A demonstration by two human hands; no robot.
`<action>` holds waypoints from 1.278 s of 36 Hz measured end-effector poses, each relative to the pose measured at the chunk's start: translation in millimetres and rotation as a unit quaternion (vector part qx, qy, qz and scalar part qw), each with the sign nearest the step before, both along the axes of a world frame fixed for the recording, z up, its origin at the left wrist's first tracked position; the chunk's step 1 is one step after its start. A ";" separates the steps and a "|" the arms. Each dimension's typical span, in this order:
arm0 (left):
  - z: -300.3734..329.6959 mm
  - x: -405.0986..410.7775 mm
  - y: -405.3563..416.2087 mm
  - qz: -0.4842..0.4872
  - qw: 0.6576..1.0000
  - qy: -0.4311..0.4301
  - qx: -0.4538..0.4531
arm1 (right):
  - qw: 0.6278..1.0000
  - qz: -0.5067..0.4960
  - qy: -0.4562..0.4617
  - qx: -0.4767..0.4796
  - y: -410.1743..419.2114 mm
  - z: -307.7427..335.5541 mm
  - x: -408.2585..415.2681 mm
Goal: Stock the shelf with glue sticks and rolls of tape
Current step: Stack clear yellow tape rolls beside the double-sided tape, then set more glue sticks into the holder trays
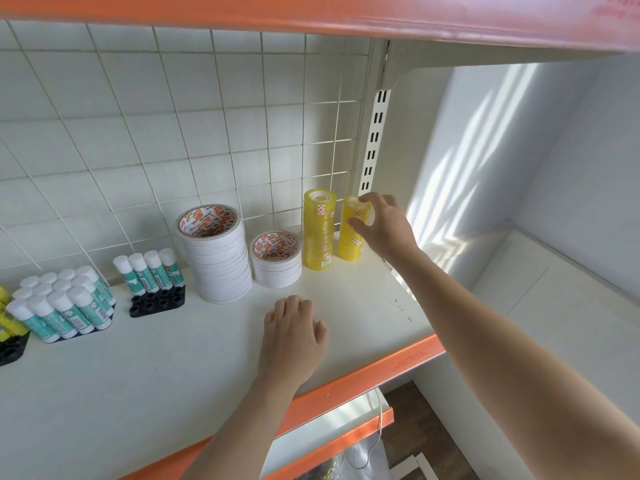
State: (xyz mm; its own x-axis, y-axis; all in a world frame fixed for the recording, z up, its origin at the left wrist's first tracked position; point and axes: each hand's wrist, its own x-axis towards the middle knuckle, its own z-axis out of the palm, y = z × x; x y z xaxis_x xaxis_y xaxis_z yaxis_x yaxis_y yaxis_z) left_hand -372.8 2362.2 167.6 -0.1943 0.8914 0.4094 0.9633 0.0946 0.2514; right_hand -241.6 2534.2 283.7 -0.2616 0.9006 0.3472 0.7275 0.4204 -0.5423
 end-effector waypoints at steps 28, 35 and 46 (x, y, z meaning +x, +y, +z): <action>146.0 -37.1 -106.0 -0.051 0.981 -0.008 -0.185 | 0.992 0.025 -0.106 0.063 -198.3 21.5 -2.7; 201.2 -52.6 -185.0 -0.075 0.995 0.012 -0.071 | 0.988 0.011 -0.088 0.127 -286.7 64.4 -19.2; 295.9 -70.5 -293.2 -0.121 0.988 0.058 0.076 | 0.958 0.006 -0.038 0.284 -394.7 146.3 -43.4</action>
State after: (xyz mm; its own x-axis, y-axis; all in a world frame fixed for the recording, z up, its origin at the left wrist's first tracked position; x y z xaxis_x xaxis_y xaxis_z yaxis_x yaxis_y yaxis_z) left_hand -443.3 2069.0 463.5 0.0733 0.8323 0.5494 0.9762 -0.1726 0.1314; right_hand -285.0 2139.5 430.0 -0.3156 0.5689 0.7594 0.7487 0.6410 -0.1691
